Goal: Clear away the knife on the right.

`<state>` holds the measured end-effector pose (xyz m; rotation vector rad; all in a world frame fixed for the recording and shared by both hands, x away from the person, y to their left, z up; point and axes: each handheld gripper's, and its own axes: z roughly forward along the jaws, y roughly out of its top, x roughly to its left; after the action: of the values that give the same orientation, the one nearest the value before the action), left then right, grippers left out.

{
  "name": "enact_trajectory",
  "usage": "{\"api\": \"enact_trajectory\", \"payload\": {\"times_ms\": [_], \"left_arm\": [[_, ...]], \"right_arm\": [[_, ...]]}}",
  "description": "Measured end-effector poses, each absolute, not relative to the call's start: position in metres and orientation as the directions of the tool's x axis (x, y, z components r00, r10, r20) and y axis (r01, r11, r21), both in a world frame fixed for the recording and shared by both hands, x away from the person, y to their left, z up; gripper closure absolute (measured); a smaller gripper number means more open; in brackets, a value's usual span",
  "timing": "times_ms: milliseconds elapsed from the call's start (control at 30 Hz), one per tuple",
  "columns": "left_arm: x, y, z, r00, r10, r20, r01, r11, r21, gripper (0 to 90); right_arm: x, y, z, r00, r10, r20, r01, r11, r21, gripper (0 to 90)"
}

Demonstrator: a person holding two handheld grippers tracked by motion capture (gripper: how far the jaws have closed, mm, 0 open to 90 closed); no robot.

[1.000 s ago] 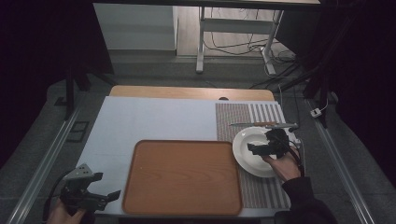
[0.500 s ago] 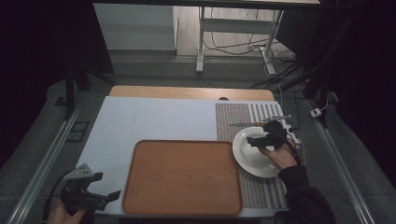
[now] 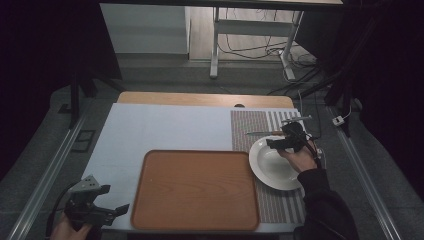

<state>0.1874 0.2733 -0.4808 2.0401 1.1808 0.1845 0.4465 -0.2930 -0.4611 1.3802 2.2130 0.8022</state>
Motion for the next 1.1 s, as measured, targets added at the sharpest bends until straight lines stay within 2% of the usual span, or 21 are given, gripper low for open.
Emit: {"api": "enact_trajectory", "payload": {"times_ms": [33, 167, 200, 233, 333, 367, 400, 467, 500, 733, 767, 1100], "left_arm": [[0.187, 0.273, -0.481, 0.562, 0.793, -0.235, 0.684, -0.286, 0.672, 0.8], [0.187, 0.273, -0.481, 0.563, 0.793, -0.235, 0.683, -0.286, 0.672, 0.8], [0.187, 0.273, -0.481, 0.563, 0.793, -0.235, 0.683, -0.286, 0.672, 0.8], [0.187, 0.273, -0.481, 0.563, 0.793, -0.234, 0.683, -0.286, 0.672, 0.8], [0.187, 0.273, -0.481, 0.563, 0.793, -0.234, 0.683, -0.287, 0.672, 0.9], [0.187, 0.273, -0.481, 0.563, 0.793, -0.234, 0.683, -0.287, 0.672, 0.9], [0.187, 0.273, -0.481, 0.563, 0.793, -0.234, 0.683, -0.287, 0.672, 0.9], [0.187, 0.273, -0.481, 0.563, 0.792, -0.235, 0.683, -0.286, 0.672, 0.9], [0.187, 0.273, -0.481, 0.564, 0.792, -0.235, 0.683, -0.287, 0.672, 0.9], [0.188, 0.273, -0.481, 0.563, 0.792, -0.236, 0.683, -0.286, 0.672, 1.0], [0.188, 0.273, -0.481, 0.563, 0.792, -0.235, 0.683, -0.286, 0.672, 1.0], [0.188, 0.273, -0.481, 0.563, 0.793, -0.233, 0.683, -0.288, 0.671, 1.1]], "right_arm": [[0.451, -0.294, -0.460, -0.412, 0.910, -0.055, 0.669, 0.343, 0.660, 17.1], [0.458, -0.295, -0.459, -0.398, 0.916, -0.055, 0.677, 0.334, 0.656, 23.1], [0.463, -0.296, -0.459, -0.397, 0.916, -0.054, 0.679, 0.333, 0.654, 29.6], [0.463, -0.296, -0.459, -0.397, 0.916, -0.054, 0.679, 0.333, 0.654, 29.6], [0.469, -0.297, -0.458, -0.407, 0.912, -0.053, 0.677, 0.340, 0.653, 43.1], [0.473, -0.298, -0.458, -0.410, 0.910, -0.067, 0.672, 0.351, 0.652, 51.1], [0.473, -0.298, -0.458, -0.410, 0.910, -0.067, 0.672, 0.351, 0.652, 51.1], [0.480, -0.299, -0.458, -0.426, 0.902, -0.075, 0.674, 0.371, 0.639, 61.0], [0.480, -0.299, -0.458, -0.426, 0.902, -0.075, 0.674, 0.371, 0.639, 61.0], [0.498, -0.307, -0.460, -0.442, 0.895, -0.065, 0.696, 0.388, 0.605, 87.5], [0.501, -0.308, -0.461, -0.441, 0.896, -0.061, 0.702, 0.386, 0.599, 89.8], [0.532, -0.322, -0.477, -0.378, 0.922, -0.087, 0.743, 0.358, 0.565, 89.9]]}}
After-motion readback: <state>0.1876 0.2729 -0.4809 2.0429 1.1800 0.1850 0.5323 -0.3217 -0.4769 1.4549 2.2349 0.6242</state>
